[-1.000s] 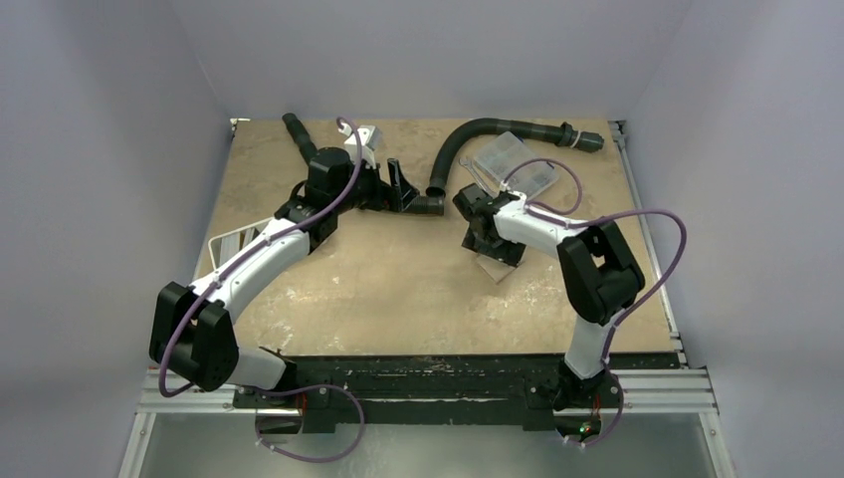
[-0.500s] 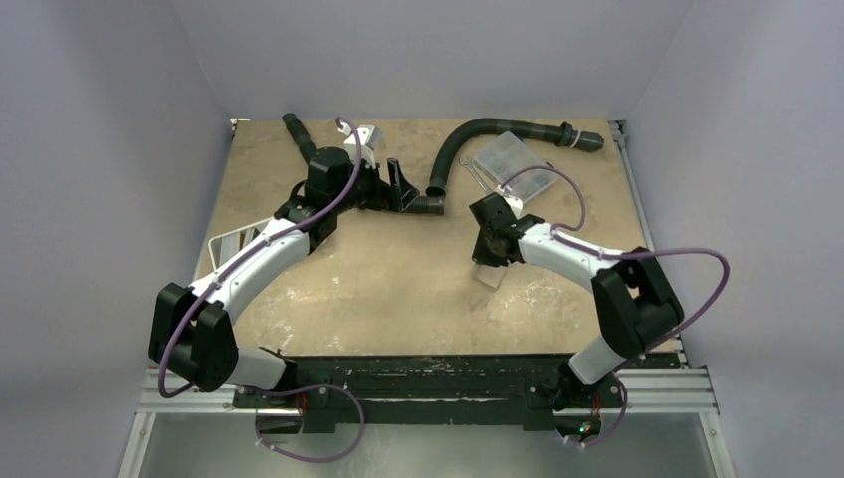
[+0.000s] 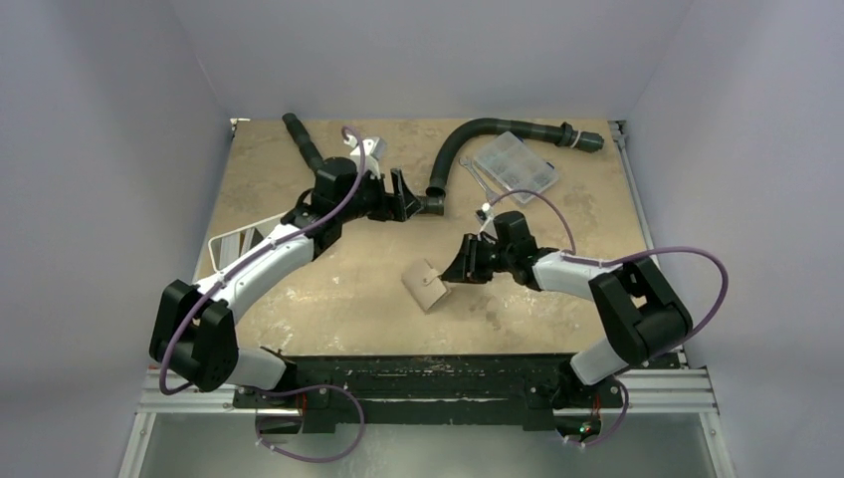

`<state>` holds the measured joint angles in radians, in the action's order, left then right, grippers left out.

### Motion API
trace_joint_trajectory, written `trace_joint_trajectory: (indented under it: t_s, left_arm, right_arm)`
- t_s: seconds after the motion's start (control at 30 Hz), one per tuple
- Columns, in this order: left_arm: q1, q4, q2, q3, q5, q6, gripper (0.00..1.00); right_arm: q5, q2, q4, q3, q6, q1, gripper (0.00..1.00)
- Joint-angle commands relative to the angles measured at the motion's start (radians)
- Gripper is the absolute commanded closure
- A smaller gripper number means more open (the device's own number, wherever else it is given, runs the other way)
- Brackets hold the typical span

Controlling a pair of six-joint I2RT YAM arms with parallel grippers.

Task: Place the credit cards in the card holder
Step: Open the card holder at the center of the board.

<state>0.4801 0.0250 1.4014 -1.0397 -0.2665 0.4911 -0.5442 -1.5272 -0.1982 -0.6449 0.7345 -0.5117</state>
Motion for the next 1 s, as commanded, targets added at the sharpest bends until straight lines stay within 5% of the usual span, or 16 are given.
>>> trace_joint_trajectory:
  t_s: [0.0, 0.13, 0.4, 0.57, 0.73, 0.97]
  left_arm:
    - [0.014, -0.061, -0.011, 0.114, -0.051, 0.105, 0.23]
    - [0.026, -0.101, -0.026, 0.219, -0.065, 0.162, 0.34]
    - [0.05, -0.381, 0.124, 0.356, -0.176, 0.381, 1.0]
    - [0.061, -0.383, 0.179, 0.384, -0.143, 0.39, 1.0]
    - [0.061, -0.329, 0.206, 0.404, -0.087, 0.377, 1.0]
    - [0.061, -0.262, 0.238, 0.414, -0.044, 0.35, 1.0]
  right_arm:
    - [0.104, 0.042, 0.118, 0.003, -0.178, 0.085, 0.55]
    - [0.405, 0.171, 0.338, -0.047, -0.313, -0.006, 0.37]
    - [0.274, 0.164, 0.236, -0.08, -0.381, -0.103, 0.46]
    - [0.419, 0.077, 0.242, -0.19, -0.437, -0.248, 0.54]
    - [0.672, 0.029, 0.249, -0.238, -0.608, -0.387, 0.46]
    - [0.726, -0.073, 0.254, -0.295, -0.691, -0.404, 0.36]
